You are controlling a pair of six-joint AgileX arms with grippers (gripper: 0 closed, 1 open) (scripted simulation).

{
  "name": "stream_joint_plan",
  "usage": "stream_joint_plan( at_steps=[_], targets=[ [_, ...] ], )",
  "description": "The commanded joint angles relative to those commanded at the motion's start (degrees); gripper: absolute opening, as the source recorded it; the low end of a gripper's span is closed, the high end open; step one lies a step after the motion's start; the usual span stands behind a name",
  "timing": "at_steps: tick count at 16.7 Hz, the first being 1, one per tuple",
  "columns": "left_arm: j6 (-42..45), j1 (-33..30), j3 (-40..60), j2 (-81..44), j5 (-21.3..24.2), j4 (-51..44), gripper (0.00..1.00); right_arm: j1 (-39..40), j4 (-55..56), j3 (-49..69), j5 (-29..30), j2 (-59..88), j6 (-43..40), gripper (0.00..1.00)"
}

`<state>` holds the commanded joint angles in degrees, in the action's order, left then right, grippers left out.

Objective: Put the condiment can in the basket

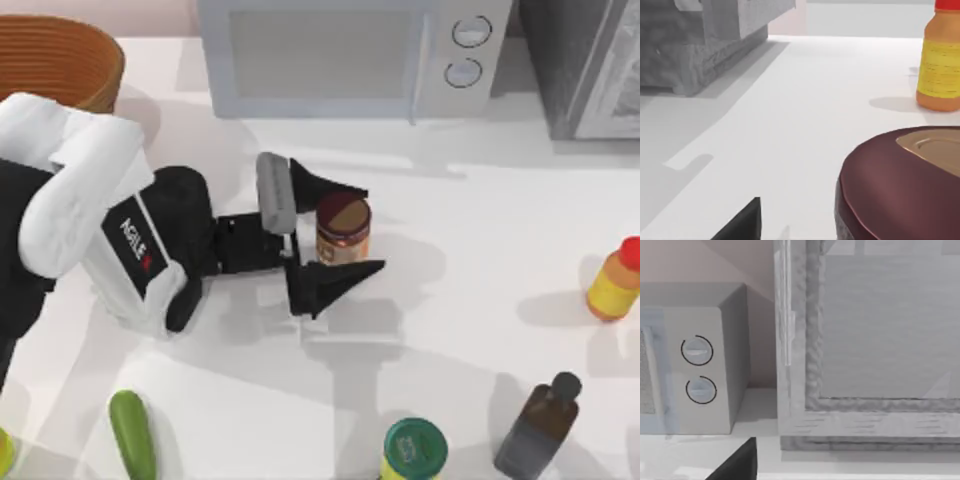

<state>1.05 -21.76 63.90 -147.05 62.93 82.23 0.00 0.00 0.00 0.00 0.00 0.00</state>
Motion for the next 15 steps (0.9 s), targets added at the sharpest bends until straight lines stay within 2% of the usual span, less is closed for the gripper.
stream_joint_plan(
  at_steps=[11,15],
  targets=[
    [0.0,0.0,0.0,0.0,0.0,0.0,0.02,0.0,0.0,0.0,0.0,0.0,0.0,1.00],
    [0.0,0.0,0.0,0.0,0.0,0.0,0.00,0.0,0.0,0.0,0.0,0.0,0.0,1.00]
  ],
)
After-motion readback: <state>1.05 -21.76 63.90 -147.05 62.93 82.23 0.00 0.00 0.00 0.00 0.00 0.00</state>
